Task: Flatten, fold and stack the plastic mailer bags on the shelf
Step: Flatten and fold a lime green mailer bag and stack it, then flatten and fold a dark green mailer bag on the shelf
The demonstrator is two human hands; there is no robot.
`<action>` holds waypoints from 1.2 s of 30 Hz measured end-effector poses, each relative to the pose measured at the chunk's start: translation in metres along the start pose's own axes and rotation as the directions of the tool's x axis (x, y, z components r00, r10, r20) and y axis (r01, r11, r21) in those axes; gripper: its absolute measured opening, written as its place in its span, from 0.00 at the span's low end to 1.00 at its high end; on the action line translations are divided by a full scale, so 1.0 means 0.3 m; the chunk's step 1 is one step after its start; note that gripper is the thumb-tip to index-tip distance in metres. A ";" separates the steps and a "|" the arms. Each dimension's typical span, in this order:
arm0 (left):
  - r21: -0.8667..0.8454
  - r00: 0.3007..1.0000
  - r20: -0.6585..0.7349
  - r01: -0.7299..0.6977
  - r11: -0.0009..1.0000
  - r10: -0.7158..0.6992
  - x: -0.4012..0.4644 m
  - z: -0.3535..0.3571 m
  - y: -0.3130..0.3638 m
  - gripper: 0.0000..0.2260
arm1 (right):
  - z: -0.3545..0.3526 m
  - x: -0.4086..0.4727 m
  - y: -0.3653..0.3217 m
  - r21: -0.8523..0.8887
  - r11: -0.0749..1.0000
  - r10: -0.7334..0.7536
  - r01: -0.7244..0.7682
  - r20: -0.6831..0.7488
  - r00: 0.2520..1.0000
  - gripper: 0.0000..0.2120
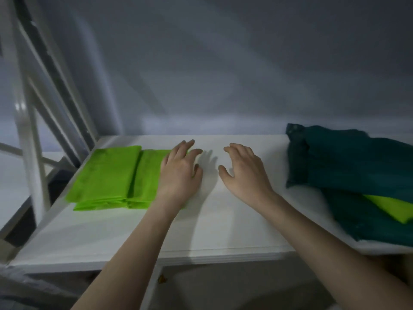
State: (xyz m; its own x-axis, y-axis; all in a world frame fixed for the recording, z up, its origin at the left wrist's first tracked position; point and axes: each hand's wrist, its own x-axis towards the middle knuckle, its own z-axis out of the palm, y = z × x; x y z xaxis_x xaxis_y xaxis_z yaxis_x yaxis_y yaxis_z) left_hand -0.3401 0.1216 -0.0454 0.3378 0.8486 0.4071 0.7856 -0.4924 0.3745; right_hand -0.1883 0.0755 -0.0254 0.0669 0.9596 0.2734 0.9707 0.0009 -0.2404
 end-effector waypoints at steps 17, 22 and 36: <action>-0.130 0.925 0.243 -0.268 0.955 0.293 -0.006 0.300 0.589 0.24 | -0.287 -0.281 0.599 -0.082 0.956 0.273 -0.281 -0.100 0.957 0.25; -0.090 0.910 0.331 -0.234 0.968 0.251 0.006 0.375 0.711 0.29 | -0.320 -0.355 0.737 -0.135 0.927 0.343 -0.350 -0.071 0.937 0.29; -0.035 0.965 -0.082 -0.254 0.967 0.251 0.119 0.486 0.906 0.08 | -0.311 -0.349 0.908 -0.288 0.867 0.433 -0.407 0.028 0.901 0.42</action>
State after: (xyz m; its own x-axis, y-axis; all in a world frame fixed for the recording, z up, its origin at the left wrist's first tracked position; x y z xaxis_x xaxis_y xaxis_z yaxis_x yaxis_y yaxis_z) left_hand -0.0390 0.0464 -0.0506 0.4800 0.6792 0.5552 0.6554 -0.6984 0.2877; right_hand 0.0907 -0.0509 -0.0326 0.4738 0.8729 0.1164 0.8806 -0.4711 -0.0517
